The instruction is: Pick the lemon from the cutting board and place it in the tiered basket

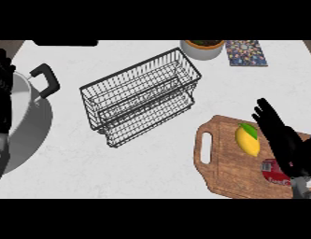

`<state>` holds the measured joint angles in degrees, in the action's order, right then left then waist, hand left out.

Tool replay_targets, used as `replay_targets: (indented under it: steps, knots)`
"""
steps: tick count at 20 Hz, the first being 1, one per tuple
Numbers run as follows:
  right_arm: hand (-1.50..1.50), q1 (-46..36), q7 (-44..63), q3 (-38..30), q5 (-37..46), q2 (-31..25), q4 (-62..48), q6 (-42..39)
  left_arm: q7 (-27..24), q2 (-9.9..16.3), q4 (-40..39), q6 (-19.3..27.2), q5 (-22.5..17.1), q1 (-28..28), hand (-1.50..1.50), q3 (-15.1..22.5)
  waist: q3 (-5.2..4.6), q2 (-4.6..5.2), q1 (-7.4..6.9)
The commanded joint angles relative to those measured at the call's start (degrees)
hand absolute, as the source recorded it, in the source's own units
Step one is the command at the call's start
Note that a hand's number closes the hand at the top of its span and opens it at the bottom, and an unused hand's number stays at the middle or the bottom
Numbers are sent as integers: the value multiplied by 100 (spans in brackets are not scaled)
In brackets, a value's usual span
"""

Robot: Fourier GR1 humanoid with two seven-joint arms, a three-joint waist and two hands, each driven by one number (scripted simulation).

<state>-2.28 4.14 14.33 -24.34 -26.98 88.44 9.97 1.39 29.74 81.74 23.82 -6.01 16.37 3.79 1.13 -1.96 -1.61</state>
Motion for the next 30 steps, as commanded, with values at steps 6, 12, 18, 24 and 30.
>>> replay_targets:
  steps: [6,12,18,24,30]
  knots:
    - [150,-1602,-822,-1179,-2327,160,124,-2518,-29,-949,406,-227,-128,32,0,858,-38,258,-8]
    - [-150,-1491,60,-1237,-3794,149,-1145,-4105,-73,-1332,287,-277,-129,-123,0,1211,-54,361,-109]
    - [-150,-1658,261,-2015,-4739,-1291,-2147,-6735,-76,-1482,370,-152,-31,-257,0,1329,-78,276,9]
    - [-150,-1981,-47,-2660,-2918,-2468,-1851,-8053,-65,-1511,388,-137,-23,-398,0,1360,-78,236,104]
    - [-150,-2577,-218,-3228,-1319,-2916,-549,-8074,-39,-1497,382,-96,4,-409,0,1308,-73,214,108]
